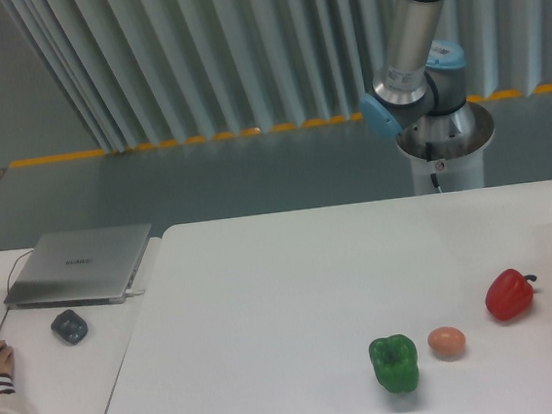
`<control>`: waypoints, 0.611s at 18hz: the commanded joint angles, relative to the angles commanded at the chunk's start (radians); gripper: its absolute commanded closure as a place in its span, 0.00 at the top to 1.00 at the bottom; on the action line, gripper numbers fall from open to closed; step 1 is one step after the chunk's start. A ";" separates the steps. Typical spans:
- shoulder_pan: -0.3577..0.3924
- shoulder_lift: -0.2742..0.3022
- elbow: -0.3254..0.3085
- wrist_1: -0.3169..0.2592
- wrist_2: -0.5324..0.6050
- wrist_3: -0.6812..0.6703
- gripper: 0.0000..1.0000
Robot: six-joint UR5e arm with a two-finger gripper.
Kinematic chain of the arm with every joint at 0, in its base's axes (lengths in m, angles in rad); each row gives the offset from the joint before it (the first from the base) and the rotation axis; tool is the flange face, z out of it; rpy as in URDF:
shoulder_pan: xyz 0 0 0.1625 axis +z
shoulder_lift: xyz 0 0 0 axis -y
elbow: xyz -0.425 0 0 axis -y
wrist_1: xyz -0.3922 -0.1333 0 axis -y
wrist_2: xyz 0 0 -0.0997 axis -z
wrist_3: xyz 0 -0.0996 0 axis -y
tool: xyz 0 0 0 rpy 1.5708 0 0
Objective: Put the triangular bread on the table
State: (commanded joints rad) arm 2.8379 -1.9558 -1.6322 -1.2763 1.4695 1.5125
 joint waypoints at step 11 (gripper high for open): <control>0.021 -0.002 -0.005 0.011 0.000 0.055 0.74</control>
State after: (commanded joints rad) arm 2.8593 -1.9574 -1.6368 -1.2656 1.4696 1.5676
